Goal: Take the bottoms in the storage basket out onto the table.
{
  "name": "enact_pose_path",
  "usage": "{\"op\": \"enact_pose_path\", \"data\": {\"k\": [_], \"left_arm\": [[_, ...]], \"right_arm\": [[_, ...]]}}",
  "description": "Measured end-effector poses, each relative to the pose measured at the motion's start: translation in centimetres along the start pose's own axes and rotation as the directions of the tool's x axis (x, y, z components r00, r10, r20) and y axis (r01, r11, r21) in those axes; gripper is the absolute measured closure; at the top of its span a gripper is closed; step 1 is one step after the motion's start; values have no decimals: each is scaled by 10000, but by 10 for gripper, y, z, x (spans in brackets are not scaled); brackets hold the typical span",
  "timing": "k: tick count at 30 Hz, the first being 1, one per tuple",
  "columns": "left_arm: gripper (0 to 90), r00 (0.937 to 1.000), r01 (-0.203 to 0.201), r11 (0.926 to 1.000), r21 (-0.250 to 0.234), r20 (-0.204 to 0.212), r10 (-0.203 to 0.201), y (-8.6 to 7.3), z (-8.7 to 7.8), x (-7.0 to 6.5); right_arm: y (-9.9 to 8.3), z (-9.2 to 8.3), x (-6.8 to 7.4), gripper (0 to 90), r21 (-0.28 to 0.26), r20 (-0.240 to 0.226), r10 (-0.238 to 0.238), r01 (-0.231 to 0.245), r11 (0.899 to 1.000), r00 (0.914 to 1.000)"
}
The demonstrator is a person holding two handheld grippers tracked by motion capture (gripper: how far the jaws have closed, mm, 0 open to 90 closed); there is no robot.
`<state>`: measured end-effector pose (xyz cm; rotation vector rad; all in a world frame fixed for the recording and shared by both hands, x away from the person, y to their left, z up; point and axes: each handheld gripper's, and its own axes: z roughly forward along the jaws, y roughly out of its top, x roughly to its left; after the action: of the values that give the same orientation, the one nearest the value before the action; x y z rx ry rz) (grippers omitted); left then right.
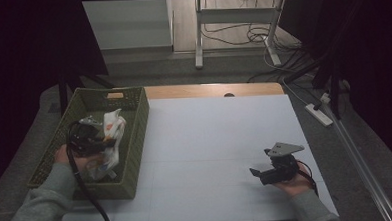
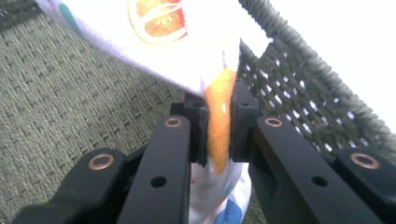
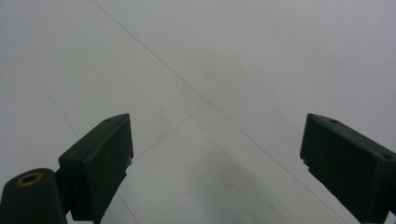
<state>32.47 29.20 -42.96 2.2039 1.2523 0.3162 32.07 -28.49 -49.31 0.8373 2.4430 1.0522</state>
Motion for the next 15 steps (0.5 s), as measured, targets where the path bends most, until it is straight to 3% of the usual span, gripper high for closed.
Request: {"op": "enact_pose_path", "data": {"k": [10, 11, 15], "left_arm": [[808, 9995, 268, 9935, -1105, -147, -286, -1, -14, 0], [807, 9992, 382, 9899, -1368, -92, -398, -1, -16, -1], [807, 9985, 527, 9842, -1693, -40, -541, -1, -19, -1]], "right_arm": [[0, -1, 0, 98, -38, 34, 41, -41, 10000, 10000], [0, -1, 0, 98, -37, 43, 35, -35, 10000, 10000], [0, -1, 0, 98, -33, 59, 29, -28, 10000, 10000]]}}
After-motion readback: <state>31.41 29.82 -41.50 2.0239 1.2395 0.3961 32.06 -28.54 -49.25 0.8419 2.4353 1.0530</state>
